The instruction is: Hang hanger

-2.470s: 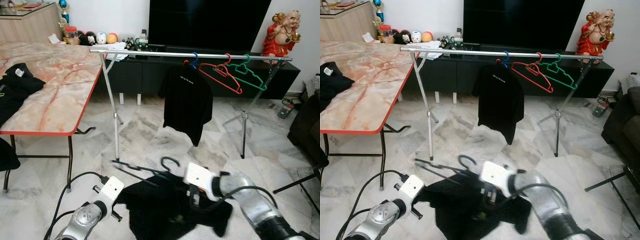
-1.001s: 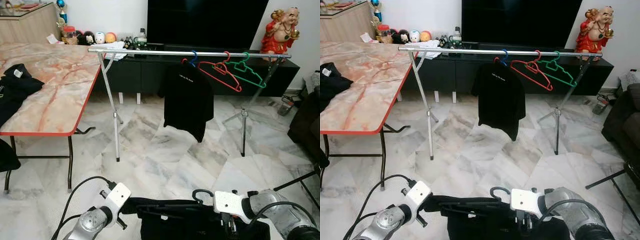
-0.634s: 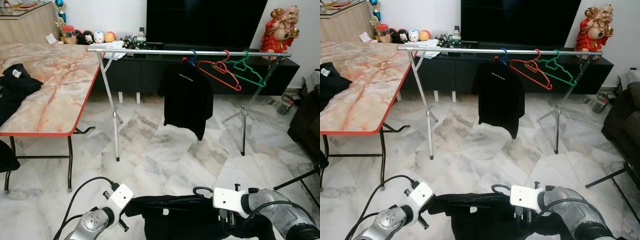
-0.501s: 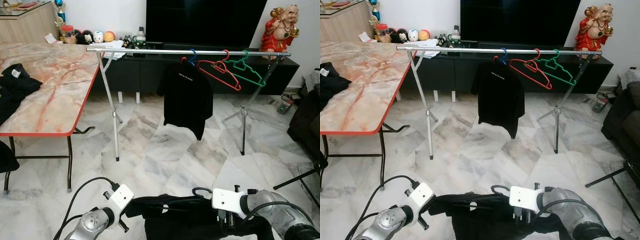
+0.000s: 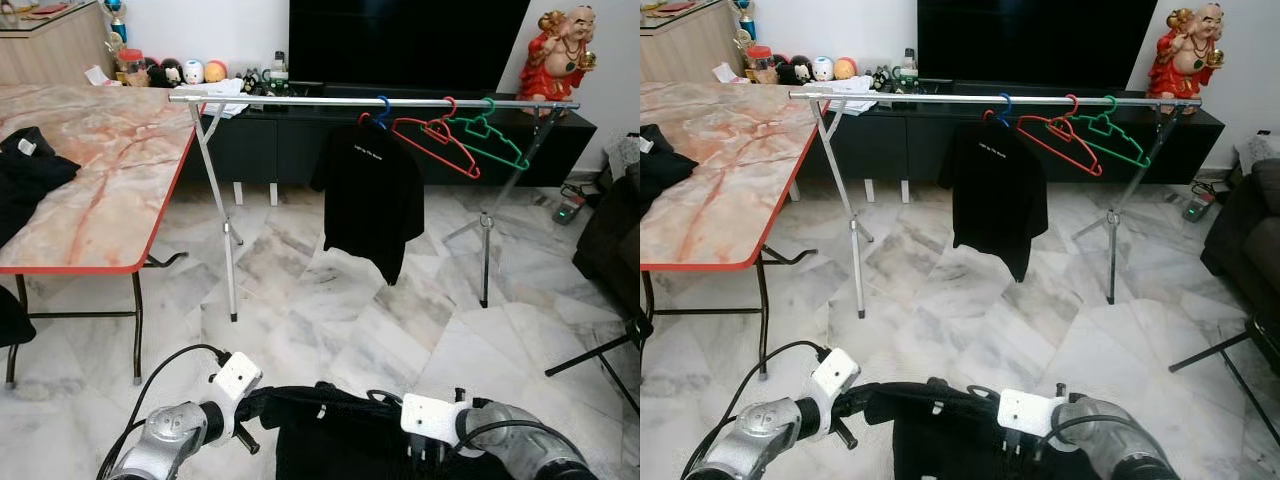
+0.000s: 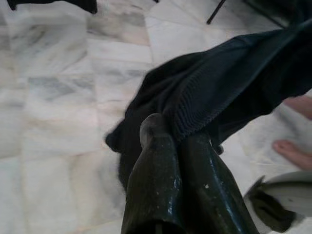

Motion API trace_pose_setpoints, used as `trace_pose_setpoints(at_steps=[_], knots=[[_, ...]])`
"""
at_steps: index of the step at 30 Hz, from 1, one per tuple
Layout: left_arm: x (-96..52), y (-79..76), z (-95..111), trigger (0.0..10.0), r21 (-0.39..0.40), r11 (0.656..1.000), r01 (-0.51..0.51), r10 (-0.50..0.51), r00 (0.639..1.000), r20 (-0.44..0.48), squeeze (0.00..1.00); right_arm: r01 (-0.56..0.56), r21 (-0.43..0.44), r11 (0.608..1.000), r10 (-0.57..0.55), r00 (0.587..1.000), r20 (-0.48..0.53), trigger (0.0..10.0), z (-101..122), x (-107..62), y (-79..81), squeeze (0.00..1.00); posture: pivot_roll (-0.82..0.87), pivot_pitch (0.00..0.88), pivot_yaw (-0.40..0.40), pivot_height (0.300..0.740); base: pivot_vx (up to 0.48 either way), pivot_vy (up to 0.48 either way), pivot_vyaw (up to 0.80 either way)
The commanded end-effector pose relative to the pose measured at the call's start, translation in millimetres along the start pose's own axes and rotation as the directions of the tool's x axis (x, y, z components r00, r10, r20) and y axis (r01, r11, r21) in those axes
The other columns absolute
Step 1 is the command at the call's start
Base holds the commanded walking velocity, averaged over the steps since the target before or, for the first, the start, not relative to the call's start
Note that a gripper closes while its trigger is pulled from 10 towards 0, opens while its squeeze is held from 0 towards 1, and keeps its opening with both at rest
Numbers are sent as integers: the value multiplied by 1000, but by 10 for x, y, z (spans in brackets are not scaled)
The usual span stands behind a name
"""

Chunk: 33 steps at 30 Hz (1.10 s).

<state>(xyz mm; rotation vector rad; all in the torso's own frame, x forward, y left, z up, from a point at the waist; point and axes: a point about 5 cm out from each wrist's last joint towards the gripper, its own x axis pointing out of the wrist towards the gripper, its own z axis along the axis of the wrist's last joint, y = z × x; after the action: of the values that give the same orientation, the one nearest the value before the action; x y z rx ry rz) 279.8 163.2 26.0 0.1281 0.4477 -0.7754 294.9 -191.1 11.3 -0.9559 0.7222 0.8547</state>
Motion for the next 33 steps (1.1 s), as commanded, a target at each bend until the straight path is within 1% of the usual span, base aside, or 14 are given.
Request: trace_pose_setpoints(at_steps=[1, 4, 9, 10, 11, 12, 13, 14, 15, 24, 26, 30, 32, 33], knots=[[-29, -31, 54, 0, -4, 998, 60, -60, 998, 18, 0, 58, 106, 993, -61, 998, 24, 0, 26, 3, -62, 0, 56, 63, -42, 740, 0, 0, 0], [-43, -84, 103, 0, -1, 994, 114, -114, 993, 25, 0, 97, 176, 980, -113, 990, 79, 0, 215, 68, -82, 0, 65, 61, -44, 740, 0, 0, 0], [-66, -93, 166, 0, 5, 992, 128, -128, 991, 41, 0, 115, 211, 971, -140, 985, 105, 0, 367, 124, -82, 0, 72, 60, -45, 740, 0, 0, 0], [-79, -95, 181, 3137, 3, 992, 127, -127, 991, 43, 0, 113, 214, 970, -140, 983, 117, 0, 410, 138, -75, 0, 74, 59, -46, 740, 0, 0, 0], [-83, -96, 184, 3137, -1, 992, 126, -126, 991, 43, 0, 114, 215, 970, -143, 982, 121, 0, 424, 142, -74, 0, 76, 59, -46, 740, 0, 0, 0], [-90, -109, 190, 9569, -8, 990, 140, -140, 989, 46, 169, 117, 222, 968, -147, 981, 125, 0, 440, 146, -77, 0, 76, 59, -46, 740, 0, 0, 0], [-103, -132, 200, 10000, -12, 987, 161, -160, 986, 48, 855, 120, 228, 966, -152, 980, 129, 0, 459, 151, -80, 0, 76, 59, -46, 740, 0, 0, 0], [-117, -159, 211, 10000, -20, 983, 185, -183, 982, 54, 1000, 131, 231, 964, -164, 978, 131, 0, 474, 153, -90, 0, 76, 59, -46, 740, 0, 0, 0], [-132, -193, 227, 10000, -22, 977, 212, -210, 976, 59, 1000, 149, 234, 961, -183, 974, 130, 0, 488, 153, -106, 0, 77, 54, -45, 740, 0, 0, 0], [-166, -221, 246, 10000, -31, 973, 228, -226, 972, 57, 1000, 218, 270, 938, -259, 957, 127, 0, 498, 151, -147, 0, 80, 42, -43, 740, 0, 0, 0], [-181, -232, 251, 10000, -35, 972, 231, -229, 972, 53, 1000, 245, 278, 929, -296, 942, 158, 0, 518, 140, -166, 0, 81, 35, -41, 740, 0, 0, 0], [-198, -201, 260, 10000, -21, 979, 203, -202, 978, 51, 1000, 196, 235, 952, -251, 939, 234, 0, 542, 110, -165, 0, 82, 27, -39, 740, 0, 0, 0], [-229, -170, 256, 10000, -15, 982, 190, -189, 981, 42, 1000, 181, 153, 972, -216, 941, 261, 0, 508, 69, -182, 0, 82, 27, -39, 740, 0, 0, 0], [-239, -163, 254, 10000, -12, 982, 189, -188, 981, 40, 1000, 169, 140, 976, -202, 942, 267, 0, 495, 58, -183, 0, 81, 21, -41, 740, 0, 0, 0]])
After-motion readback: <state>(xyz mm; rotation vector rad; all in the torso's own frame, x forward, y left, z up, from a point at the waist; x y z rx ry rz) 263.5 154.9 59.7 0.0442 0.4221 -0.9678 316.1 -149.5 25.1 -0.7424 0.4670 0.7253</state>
